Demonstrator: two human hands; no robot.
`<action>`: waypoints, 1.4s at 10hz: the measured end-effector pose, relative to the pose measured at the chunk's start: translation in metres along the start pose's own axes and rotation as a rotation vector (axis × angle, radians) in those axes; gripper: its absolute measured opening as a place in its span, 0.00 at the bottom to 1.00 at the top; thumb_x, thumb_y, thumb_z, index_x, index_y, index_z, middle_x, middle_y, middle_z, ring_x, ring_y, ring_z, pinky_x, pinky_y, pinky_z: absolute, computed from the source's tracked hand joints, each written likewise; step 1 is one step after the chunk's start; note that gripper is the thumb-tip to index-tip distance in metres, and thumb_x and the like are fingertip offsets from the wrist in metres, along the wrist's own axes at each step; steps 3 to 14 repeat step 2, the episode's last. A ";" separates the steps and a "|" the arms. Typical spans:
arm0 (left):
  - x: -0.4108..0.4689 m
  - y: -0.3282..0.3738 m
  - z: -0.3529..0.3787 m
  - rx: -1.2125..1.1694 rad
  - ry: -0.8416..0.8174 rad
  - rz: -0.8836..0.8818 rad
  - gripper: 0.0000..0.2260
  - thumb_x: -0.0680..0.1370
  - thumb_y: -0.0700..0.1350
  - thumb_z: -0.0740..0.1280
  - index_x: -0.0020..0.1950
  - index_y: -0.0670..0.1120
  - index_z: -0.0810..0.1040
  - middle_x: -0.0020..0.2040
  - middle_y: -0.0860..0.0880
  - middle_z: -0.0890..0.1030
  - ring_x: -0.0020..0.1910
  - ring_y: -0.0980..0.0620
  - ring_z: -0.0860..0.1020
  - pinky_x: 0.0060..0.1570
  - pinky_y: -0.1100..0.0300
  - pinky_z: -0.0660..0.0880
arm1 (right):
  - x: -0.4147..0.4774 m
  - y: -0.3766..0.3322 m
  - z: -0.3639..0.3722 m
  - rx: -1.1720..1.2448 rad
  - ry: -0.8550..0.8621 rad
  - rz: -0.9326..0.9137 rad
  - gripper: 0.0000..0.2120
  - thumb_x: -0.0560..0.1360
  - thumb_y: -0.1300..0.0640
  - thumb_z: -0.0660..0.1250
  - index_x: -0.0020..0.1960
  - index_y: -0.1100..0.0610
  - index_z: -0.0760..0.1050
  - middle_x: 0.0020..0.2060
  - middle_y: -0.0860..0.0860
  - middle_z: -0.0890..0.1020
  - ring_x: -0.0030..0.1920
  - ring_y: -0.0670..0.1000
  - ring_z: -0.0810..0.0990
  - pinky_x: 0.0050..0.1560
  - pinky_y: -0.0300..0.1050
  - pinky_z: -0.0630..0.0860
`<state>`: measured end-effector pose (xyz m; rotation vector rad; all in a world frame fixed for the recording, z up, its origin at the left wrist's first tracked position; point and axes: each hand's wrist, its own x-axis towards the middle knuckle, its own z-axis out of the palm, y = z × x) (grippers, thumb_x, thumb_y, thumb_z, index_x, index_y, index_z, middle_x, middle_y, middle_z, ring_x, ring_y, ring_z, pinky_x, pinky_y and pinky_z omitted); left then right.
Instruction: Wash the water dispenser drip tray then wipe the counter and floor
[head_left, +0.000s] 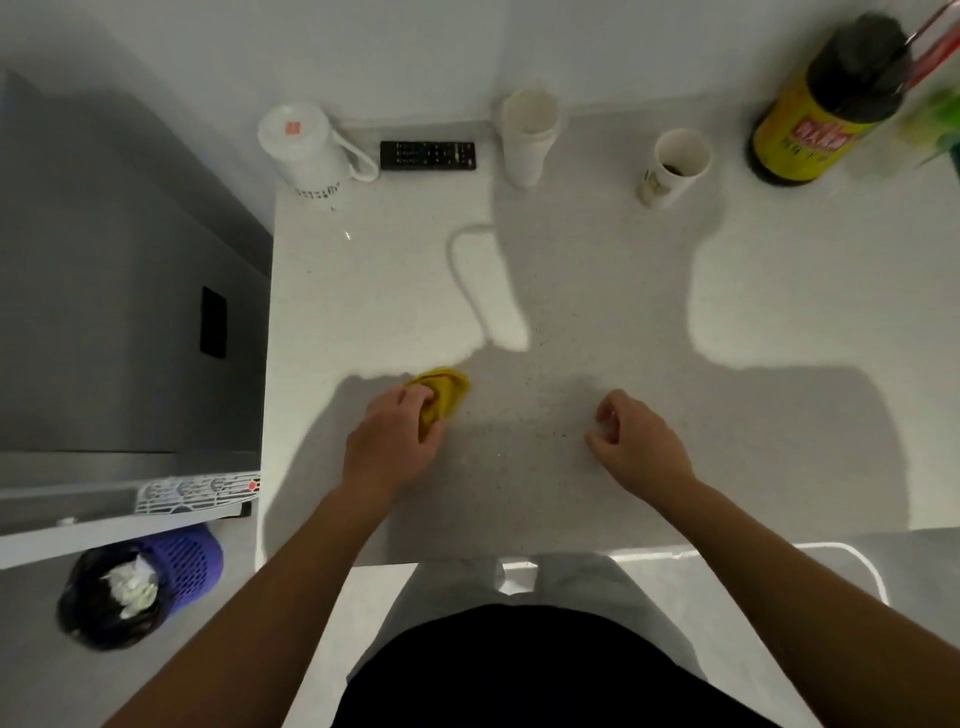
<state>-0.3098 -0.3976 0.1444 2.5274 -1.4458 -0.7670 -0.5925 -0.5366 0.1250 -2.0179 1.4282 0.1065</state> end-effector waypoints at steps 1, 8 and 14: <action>0.005 0.012 -0.012 -0.003 -0.039 -0.027 0.19 0.80 0.56 0.67 0.69 0.50 0.75 0.67 0.45 0.77 0.64 0.41 0.75 0.56 0.46 0.77 | 0.002 -0.003 -0.004 0.006 -0.062 -0.001 0.08 0.77 0.52 0.71 0.52 0.50 0.72 0.39 0.45 0.75 0.39 0.50 0.76 0.37 0.42 0.68; -0.005 0.012 -0.022 0.042 0.076 0.031 0.19 0.81 0.55 0.68 0.68 0.47 0.77 0.61 0.44 0.80 0.57 0.40 0.80 0.53 0.46 0.80 | 0.005 -0.006 -0.034 0.157 -0.118 -0.015 0.09 0.79 0.54 0.71 0.58 0.54 0.78 0.42 0.47 0.79 0.41 0.49 0.79 0.42 0.43 0.75; -0.005 0.012 -0.022 0.042 0.076 0.031 0.19 0.81 0.55 0.68 0.68 0.47 0.77 0.61 0.44 0.80 0.57 0.40 0.80 0.53 0.46 0.80 | 0.005 -0.006 -0.034 0.157 -0.118 -0.015 0.09 0.79 0.54 0.71 0.58 0.54 0.78 0.42 0.47 0.79 0.41 0.49 0.79 0.42 0.43 0.75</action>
